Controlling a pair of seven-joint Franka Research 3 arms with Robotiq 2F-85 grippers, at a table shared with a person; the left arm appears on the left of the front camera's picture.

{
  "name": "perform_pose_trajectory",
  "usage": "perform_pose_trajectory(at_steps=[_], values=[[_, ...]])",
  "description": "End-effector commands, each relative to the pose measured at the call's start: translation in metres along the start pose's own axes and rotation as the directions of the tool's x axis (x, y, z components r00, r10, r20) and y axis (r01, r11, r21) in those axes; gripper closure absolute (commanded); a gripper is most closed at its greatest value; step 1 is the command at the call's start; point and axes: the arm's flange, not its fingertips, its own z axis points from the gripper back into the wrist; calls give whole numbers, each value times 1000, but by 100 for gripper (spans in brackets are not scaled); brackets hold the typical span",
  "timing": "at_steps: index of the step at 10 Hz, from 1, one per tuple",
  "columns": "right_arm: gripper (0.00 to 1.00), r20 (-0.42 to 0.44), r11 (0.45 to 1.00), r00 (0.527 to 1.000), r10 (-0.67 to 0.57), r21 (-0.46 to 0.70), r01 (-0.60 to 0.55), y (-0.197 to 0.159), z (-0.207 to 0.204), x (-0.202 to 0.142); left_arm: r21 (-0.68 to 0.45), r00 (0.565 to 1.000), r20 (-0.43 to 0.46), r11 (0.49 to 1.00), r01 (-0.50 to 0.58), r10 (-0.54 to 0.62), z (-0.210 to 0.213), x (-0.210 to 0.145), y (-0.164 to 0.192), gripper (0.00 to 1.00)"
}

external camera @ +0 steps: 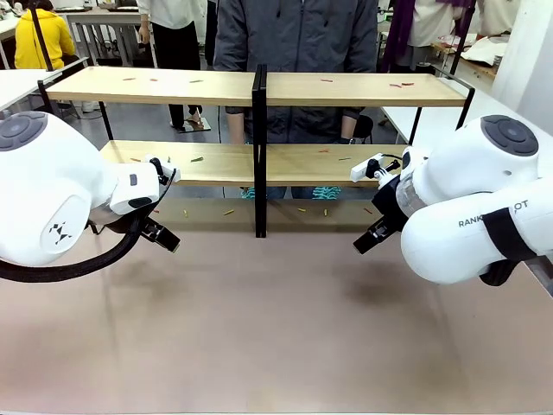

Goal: Clean the shelves.
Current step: Pick up the Duster when the human hands it over.

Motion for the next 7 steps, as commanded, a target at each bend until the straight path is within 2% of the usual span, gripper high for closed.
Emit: perform_pose_trajectory(at_steps=[1, 2, 3, 4, 5, 6, 7], values=[[0, 1, 1000, 1000, -1, 0, 1, 0, 0, 0, 0, 1000, 0, 1000, 1, -1, 0, 0, 0, 0], [0, 0, 1000, 1000, 0, 0, 0, 0, 0, 0, 0, 1000, 0, 1000, 0, 0, 0, 0, 0, 0], [0, 20, 999, 999, 27, -21, -27, 5, 23, 3, 22, 997, 51, 999, 48, -49, 28, 0, -5, 0], [0, 117, 998, 992, 42, -55, -36, 2, 79, 4, 43, 979, 167, 993, 109, -114, 80, -7, -13, 0], [0, 240, 991, 969, 58, -130, -27, -4, 149, -2, 55, 940, 286, 982, 178, -187, 146, -24, -25, 0], [0, 335, 984, 938, 89, -177, -30, 0, 203, -12, 117, 891, 375, 966, 229, -257, 201, -55, -41, 0], [0, 412, 982, 904, 111, -186, -36, 15, 234, -29, 165, 823, 473, 950, 267, -314, 237, -92, -58, 0]])
